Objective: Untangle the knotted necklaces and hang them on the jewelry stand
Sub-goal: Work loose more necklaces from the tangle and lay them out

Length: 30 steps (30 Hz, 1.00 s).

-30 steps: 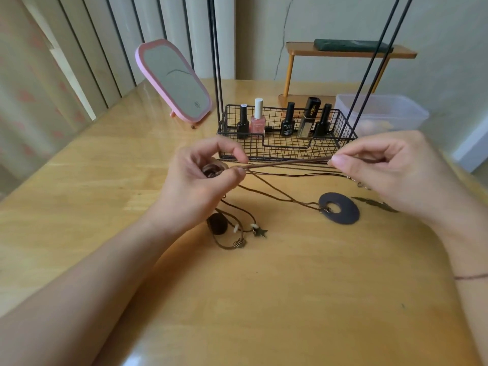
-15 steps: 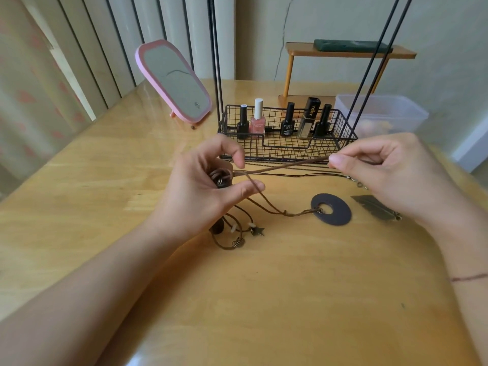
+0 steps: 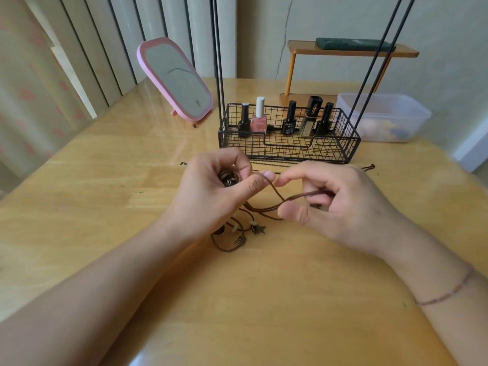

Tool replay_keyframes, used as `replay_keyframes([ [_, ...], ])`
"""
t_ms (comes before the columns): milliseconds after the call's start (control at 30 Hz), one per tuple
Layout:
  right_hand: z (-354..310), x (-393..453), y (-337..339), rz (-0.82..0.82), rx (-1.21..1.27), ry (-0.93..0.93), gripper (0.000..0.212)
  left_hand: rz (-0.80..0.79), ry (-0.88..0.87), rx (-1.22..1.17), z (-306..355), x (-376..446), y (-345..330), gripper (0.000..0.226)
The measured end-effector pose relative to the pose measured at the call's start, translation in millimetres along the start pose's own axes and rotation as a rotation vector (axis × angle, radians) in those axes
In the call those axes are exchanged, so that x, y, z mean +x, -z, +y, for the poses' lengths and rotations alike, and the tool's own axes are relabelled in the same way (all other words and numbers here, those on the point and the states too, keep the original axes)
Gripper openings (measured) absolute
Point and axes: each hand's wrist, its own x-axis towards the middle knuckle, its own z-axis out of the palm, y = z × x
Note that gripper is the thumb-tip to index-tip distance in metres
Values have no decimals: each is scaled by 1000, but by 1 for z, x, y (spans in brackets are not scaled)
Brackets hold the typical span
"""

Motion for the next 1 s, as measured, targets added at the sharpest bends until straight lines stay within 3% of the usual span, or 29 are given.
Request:
replay_keyframes([
  [100, -3, -1, -10, 26, -144, -46, 52, -15, 24, 4, -1, 0, -3, 35],
  [233, 6, 2, -13, 81, -223, -106, 33, -90, 24, -38, -1, -1, -3, 31],
  [367, 9, 5, 6, 100, 8, -216, 43, -108, -10, -9, -1, -1, 3, 18],
  [500, 5, 5, 11, -31, 537, -414, 43, -148, -134, 8, 2, -3, 4, 13],
  [667, 3, 5, 17, -139, 833, -452, 41, -262, -281, 144, 0, -2, 6, 8],
  [800, 4, 5, 17, -138, 971, -459, 41, -232, -408, 335, 6, -1, 2, 17],
  [867, 3, 5, 13, -142, 991, -442, 39, -262, -367, 372, 10, -5, -3, 18],
  [1000, 0, 6, 4, -147, 974, -456, 37, -271, -260, 375, 11, -9, -12, 45],
])
